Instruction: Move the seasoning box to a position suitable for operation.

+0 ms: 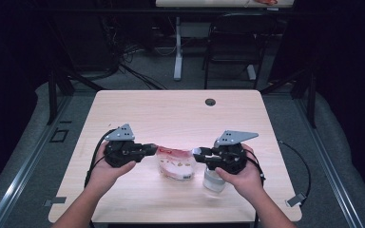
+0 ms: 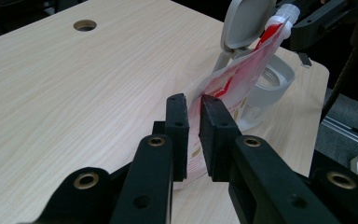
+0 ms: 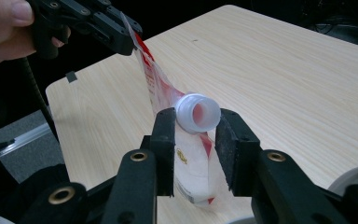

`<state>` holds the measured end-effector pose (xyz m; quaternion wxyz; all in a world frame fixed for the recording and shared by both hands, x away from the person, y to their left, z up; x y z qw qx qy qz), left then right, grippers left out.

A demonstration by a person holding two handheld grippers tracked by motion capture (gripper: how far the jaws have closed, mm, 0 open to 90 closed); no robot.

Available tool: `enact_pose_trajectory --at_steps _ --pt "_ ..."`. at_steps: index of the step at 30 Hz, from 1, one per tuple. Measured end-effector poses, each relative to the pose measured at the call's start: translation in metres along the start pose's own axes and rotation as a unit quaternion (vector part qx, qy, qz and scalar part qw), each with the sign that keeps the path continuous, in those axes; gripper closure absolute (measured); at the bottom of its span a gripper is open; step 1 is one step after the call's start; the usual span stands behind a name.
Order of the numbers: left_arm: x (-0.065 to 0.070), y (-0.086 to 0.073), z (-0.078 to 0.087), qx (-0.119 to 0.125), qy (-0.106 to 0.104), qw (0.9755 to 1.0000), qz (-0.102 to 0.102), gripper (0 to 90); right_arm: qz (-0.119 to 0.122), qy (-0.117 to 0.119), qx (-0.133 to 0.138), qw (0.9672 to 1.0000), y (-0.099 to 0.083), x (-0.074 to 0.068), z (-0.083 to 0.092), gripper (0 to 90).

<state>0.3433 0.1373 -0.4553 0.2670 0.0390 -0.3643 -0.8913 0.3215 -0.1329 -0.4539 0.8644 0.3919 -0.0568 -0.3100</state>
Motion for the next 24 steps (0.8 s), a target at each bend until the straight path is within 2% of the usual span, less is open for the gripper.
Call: enact_pose_trajectory --at_steps 7,17,24 --pt "-0.001 -0.003 0.009 0.015 -0.004 0.9998 0.008 74.1 0.015 -0.009 -0.014 0.9997 0.003 0.0 0.007 64.7" --pt "-0.004 -0.011 0.019 0.012 0.016 0.9997 0.013 67.9 0.042 -0.025 -0.04 0.998 0.019 -0.001 0.02 62.8" --pt "-0.009 -0.017 0.028 0.015 0.027 0.9992 0.025 65.9 0.078 -0.035 -0.072 0.9938 0.038 -0.007 0.02 61.4"
Point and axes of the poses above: each handheld gripper's, and its own axes: z roughly backward along the jaws, y roughly out of its top, x roughly to its right, the point moved 4 cm from there along -z, roughly forward along the jaws, and after that the axes turned 14 degrees about -x, right-handed, at the moved point
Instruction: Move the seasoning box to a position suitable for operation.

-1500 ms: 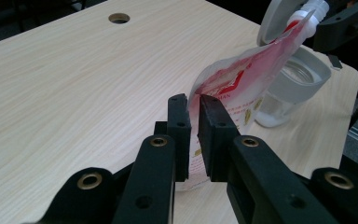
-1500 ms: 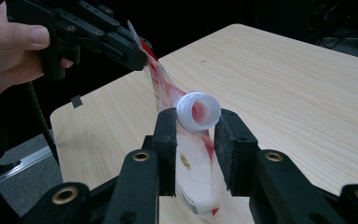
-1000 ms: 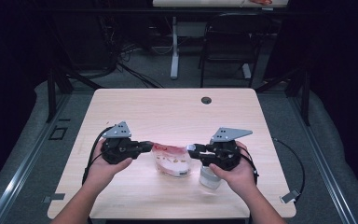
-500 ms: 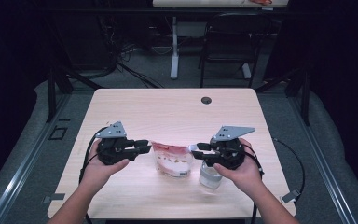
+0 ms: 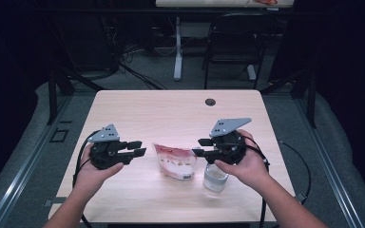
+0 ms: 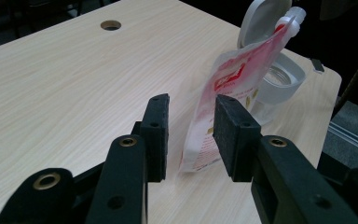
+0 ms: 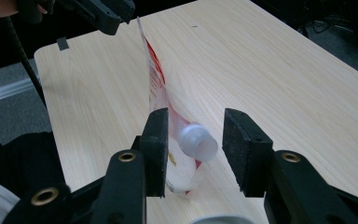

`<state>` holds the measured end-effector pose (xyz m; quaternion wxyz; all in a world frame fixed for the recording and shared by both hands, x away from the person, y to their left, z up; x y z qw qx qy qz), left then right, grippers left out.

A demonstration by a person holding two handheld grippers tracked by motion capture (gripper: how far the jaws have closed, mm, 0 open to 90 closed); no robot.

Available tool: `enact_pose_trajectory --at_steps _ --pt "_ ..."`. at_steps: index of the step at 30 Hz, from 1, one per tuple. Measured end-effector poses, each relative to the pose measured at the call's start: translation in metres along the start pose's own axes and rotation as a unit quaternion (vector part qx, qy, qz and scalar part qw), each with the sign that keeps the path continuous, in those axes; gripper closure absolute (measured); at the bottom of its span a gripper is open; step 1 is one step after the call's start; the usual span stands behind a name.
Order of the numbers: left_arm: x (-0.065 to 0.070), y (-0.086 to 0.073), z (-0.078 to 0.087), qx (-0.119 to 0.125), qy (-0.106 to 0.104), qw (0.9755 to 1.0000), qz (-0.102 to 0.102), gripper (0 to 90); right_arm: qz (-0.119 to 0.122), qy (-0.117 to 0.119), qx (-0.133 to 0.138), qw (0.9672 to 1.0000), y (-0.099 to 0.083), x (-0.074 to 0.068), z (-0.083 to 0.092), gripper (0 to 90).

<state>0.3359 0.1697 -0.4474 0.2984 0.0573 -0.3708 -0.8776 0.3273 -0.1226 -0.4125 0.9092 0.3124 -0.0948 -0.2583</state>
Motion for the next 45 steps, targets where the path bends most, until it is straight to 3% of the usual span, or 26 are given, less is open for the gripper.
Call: enact_pose_trajectory --at_steps 10,19,45 --pt "-0.002 -0.004 0.004 -0.003 0.004 1.0 0.005 64.8 0.042 -0.002 -0.04 0.9983 0.028 -0.009 -0.008 61.1" --pt "-0.003 -0.004 0.004 -0.006 0.004 1.0 0.004 64.5 0.054 0.002 -0.078 0.9955 0.04 -0.009 -0.02 63.0" --pt "-0.002 -0.003 0.015 -0.006 0.018 0.9998 0.003 63.2 0.069 0.0 -0.084 0.9941 0.058 -0.008 -0.017 60.9"
Point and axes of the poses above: each handheld gripper's, and its own axes: z roughly backward along the jaws, y roughly out of its top, x roughly to its right, the point moved 4 cm from there along -z, roughly forward along the jaws, and after that the axes turned 14 degrees about -x, right-handed, at the moved point
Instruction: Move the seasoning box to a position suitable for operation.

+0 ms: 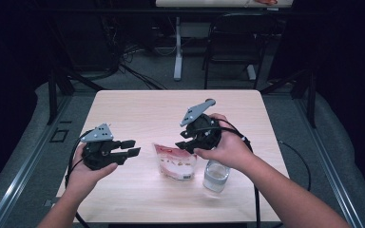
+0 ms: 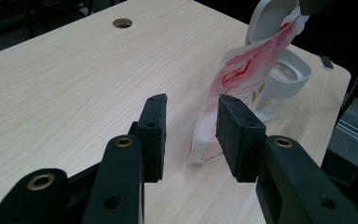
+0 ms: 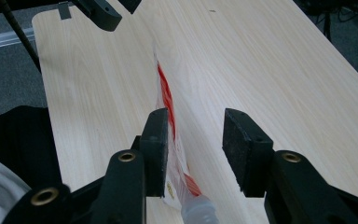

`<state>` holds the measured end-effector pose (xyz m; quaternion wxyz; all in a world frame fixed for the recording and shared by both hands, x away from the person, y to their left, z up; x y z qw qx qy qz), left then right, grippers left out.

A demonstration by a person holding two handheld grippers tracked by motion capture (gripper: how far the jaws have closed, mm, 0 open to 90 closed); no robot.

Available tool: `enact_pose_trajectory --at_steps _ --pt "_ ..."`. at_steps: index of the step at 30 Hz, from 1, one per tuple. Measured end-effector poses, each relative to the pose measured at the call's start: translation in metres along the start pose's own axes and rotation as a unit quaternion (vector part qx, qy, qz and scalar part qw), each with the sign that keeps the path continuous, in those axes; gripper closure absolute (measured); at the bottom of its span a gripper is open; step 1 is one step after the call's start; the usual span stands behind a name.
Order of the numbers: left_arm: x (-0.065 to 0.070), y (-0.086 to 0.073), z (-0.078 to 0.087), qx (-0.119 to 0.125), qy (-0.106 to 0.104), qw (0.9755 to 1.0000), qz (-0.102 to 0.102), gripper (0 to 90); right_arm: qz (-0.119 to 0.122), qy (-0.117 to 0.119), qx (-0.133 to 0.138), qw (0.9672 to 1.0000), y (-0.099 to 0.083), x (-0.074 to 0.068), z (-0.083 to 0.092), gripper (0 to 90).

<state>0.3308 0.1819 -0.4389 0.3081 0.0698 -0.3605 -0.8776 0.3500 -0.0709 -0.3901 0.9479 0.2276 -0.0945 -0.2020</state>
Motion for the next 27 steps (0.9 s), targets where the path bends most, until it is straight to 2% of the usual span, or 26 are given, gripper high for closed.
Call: enact_pose_trajectory --at_steps 11,17,20,24,27 --pt "-0.004 -0.001 -0.004 -0.008 0.002 1.0 0.003 62.9 -0.003 0.003 0.002 1.0 0.001 0.003 -0.005 60.8" --pt "-0.004 -0.002 -0.008 -0.013 -0.005 0.9999 0.004 62.6 0.006 0.008 -0.007 0.9999 0.005 -0.001 -0.007 60.8" --pt "-0.004 -0.003 -0.009 -0.017 -0.004 0.9998 0.001 62.2 0.015 0.019 -0.012 0.9996 0.01 -0.003 -0.011 60.2" --pt "-0.007 -0.005 -0.008 -0.008 -0.004 0.9999 0.009 61.9 0.019 0.027 -0.012 0.9994 0.017 -0.004 -0.016 60.2" --pt "-0.007 -0.009 -0.008 -0.009 -0.003 0.9999 0.012 61.8 0.024 0.033 -0.031 0.9987 0.024 -0.007 -0.027 60.6"
Point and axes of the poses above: each handheld gripper's, and its own axes: z roughly backward along the jaws, y roughly out of its top, x roughly to its right, the point moved 4 cm from there along -z, roughly forward along the jaws, and after that the axes turned 14 degrees about -x, right-handed, at the moved point
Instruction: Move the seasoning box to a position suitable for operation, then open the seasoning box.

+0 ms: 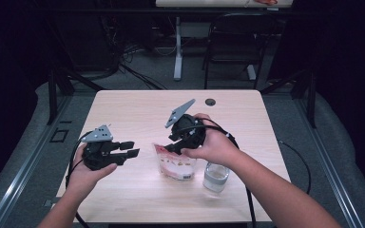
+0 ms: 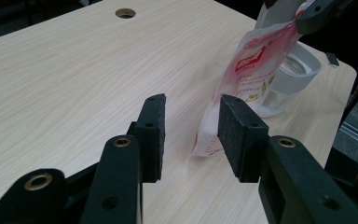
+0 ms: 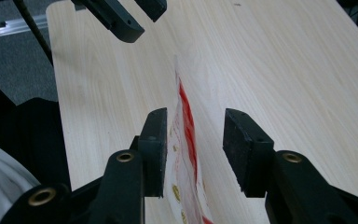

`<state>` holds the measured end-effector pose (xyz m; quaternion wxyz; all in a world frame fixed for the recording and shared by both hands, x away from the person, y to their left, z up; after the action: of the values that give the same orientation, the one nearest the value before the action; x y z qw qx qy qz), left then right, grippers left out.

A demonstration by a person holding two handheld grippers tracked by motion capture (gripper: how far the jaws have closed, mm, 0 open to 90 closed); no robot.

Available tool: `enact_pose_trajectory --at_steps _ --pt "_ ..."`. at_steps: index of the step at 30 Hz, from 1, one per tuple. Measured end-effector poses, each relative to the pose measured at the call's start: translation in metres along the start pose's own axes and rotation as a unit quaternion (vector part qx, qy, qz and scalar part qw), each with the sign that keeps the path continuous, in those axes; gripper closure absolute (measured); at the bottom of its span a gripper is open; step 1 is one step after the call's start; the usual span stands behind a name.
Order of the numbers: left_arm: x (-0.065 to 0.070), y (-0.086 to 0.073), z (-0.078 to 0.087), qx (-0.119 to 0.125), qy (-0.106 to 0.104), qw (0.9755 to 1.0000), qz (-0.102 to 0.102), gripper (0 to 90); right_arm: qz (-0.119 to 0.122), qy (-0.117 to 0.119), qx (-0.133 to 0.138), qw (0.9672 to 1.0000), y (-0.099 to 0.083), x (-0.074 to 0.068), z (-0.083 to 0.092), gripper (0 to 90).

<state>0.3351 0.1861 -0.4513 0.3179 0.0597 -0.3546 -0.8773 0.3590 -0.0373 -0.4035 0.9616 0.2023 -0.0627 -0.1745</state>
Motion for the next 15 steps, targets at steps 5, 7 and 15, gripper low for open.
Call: enact_pose_trajectory --at_steps 5,7,15 --pt "-0.002 -0.002 -0.001 -0.002 -0.001 1.0 0.001 60.9 0.009 -0.005 -0.016 0.9998 0.006 -0.004 -0.009 61.0" --pt "-0.002 -0.002 -0.001 0.0 0.0 1.0 0.002 60.7 0.01 -0.003 -0.019 0.9998 0.008 -0.004 -0.014 61.0" --pt "-0.004 -0.003 0.0 0.002 0.001 1.0 0.003 60.4 0.011 -0.001 -0.051 0.9986 0.013 -0.003 -0.03 65.1"
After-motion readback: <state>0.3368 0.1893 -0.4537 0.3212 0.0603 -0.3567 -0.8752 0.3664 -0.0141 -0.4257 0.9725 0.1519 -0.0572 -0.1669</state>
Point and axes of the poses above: each handheld gripper's, and its own axes: z roughly backward along the jaws, y roughly out of its top, x roughly to its right, the point moved 4 cm from there along -z, roughly forward along the jaws, and after that the axes turned 14 degrees about -x, right-handed, at the moved point
